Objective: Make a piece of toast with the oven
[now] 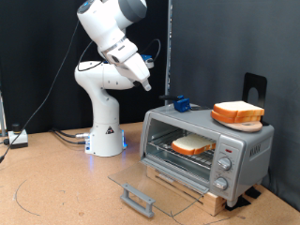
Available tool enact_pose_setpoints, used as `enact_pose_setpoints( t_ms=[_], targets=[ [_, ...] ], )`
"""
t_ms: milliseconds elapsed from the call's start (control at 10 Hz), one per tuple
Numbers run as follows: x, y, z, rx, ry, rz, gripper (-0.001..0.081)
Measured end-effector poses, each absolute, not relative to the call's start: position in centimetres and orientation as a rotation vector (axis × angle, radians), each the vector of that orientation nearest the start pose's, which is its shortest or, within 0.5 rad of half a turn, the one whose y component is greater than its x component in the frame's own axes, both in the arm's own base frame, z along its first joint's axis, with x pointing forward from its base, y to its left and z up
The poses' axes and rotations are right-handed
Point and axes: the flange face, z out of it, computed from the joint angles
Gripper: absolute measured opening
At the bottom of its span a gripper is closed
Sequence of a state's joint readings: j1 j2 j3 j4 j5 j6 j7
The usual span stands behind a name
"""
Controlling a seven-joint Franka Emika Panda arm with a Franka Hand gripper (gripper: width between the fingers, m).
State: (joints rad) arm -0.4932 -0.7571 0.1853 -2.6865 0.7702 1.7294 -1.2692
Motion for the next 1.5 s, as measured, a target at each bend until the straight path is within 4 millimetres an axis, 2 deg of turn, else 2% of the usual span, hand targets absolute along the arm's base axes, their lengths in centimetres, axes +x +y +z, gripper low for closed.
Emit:
enact_pose_setpoints(
  t_ms=[200,500,600,800,1100,1200,1300,1400,1500],
  targets=[
    [31.7,-3.3,45.6,-2.419,-0.527,-0.395,0.0807],
    [30.7,-6.4,45.5,-2.440,-0.064,-0.437,0.0807],
    [30.7,-6.2,45.4,-2.442,-0.120,-0.437,0.0807],
    [30.6,-6.4,45.1,-2.408,0.154,-0.284,0.0807],
    [31.2,-9.5,43.1,-2.390,0.567,-0.094,0.0807],
    [31.7,-10.7,42.2,-2.416,0.627,-0.113,0.0807],
    [32.3,-11.1,41.6,-2.438,0.648,-0.123,0.0807],
    [32.1,-10.9,41.5,-2.429,0.634,-0.095,0.0807],
    [31.3,-10.3,41.4,-2.424,0.567,0.038,0.0807]
  ],
)
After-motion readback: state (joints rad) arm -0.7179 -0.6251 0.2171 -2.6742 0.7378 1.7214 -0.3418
